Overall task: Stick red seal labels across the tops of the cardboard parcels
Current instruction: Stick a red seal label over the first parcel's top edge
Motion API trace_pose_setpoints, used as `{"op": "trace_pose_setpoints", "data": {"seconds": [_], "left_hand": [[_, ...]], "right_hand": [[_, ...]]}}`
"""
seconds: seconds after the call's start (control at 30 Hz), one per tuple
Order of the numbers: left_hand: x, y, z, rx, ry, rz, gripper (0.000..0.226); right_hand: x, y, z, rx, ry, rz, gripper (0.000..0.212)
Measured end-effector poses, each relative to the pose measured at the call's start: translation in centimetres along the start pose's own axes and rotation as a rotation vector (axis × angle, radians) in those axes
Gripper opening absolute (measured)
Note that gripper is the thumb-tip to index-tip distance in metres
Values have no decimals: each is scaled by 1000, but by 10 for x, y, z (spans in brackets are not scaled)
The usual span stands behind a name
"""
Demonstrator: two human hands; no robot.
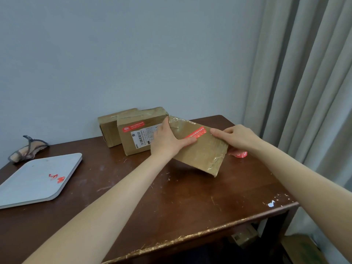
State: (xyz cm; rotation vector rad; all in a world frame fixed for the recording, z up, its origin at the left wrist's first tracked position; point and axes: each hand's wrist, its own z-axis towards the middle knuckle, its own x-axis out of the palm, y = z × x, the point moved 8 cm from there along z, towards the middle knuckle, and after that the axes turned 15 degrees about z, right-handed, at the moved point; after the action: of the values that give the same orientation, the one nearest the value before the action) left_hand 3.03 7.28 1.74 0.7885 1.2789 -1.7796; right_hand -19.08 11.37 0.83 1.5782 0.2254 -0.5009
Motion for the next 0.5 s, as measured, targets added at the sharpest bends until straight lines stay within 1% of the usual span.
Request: {"op": "trace_pose_setpoints", "data": {"seconds": [0.07,0.13,0.2,0.27,0.37,0.43,0.5], "left_hand": [[4,-1,0,26,-4,-3,122],[5,-3,3,79,33,-82,116],[3,-3,4,112,86,-204,105],[2,-1,5,119,127,-281,97],[1,-5,4,153,140,-305,87],[-3,-8,5,172,138,-308,84],[-10,-12,8,198,144,-301,80]], "right_hand": [[-2,-1,-1,7,0,12,59],[-5,-2,-3,28,10,5,58],[-7,0,-3,29,11,-81,60],[-6,8,-1,-31,1,-196,57],[2,20,-2,-107,9,-306,50],[7,23,-2,-102,35,-373,55],[11,25,-2,-88,100,-389,59]]}}
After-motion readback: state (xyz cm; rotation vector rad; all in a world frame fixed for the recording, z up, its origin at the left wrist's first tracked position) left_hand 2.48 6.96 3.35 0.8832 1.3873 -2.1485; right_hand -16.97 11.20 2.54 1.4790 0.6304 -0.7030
